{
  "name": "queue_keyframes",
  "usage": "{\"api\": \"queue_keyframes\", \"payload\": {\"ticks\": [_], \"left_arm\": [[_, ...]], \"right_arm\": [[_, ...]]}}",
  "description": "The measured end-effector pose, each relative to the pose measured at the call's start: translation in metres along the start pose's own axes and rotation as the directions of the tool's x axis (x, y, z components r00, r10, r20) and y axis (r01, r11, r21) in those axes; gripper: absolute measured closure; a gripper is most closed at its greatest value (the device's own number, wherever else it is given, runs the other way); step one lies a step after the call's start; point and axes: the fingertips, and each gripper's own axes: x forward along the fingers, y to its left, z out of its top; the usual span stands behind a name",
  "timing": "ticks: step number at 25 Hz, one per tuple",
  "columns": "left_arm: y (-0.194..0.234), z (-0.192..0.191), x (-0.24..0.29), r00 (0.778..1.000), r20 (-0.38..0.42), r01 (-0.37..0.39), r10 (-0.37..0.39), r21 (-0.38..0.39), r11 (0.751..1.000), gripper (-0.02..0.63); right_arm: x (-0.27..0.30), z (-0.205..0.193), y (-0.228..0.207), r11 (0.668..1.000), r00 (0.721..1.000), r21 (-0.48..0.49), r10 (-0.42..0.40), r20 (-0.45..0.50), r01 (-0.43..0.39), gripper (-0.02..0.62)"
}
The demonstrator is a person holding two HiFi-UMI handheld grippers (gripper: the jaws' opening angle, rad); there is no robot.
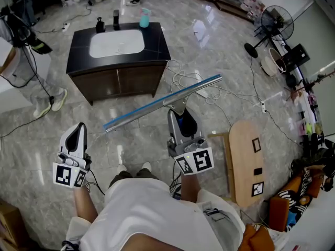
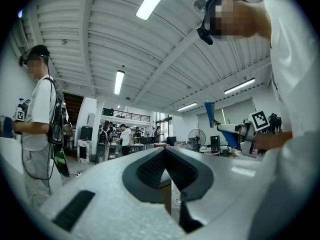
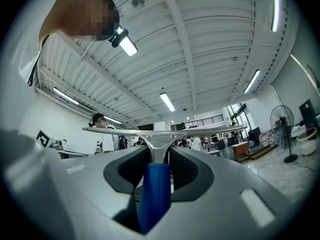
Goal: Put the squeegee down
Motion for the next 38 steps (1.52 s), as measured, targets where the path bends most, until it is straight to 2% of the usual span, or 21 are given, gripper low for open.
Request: {"api": "queue_keyframes", "payload": {"ticks": [11, 21, 26, 31, 38], "left_arm": [[-0.012, -0.003, 0.011, 1.000, -0.016, 0.000, 0.000, 0.016, 1.000, 0.601], [-0.049, -0.010, 0.056, 1.000, 0.001, -0.006, 0.006, 0.017, 1.000, 0.601], [-0.053, -0.015, 0.084, 1.000, 0.009, -0.001, 0.001, 0.018, 1.000, 0.601], [-0.033, -0.024, 0.115, 1.000, 0.006, 0.003, -0.003, 0.013, 1.000, 0.601], [0.042, -0.038, 0.182, 0.999, 0.008, 0.042, -0.042, -0.016, 0.999, 0.601]], "right_arm": [[-0.006, -0.001, -0.012, 1.000, 1.000, -0.016, 0.000, -0.013, 0.000, 0.454], [-0.019, -0.006, -0.073, 1.000, 1.000, -0.002, -0.001, -0.026, 0.001, 0.454], [-0.011, -0.009, -0.097, 1.000, 1.000, 0.005, 0.000, -0.018, 0.000, 0.454], [0.019, -0.025, -0.113, 1.000, 0.999, 0.012, -0.006, -0.035, 0.006, 0.454], [0.104, -0.049, -0.121, 0.999, 0.998, -0.006, -0.033, -0.057, 0.032, 0.454]]}}
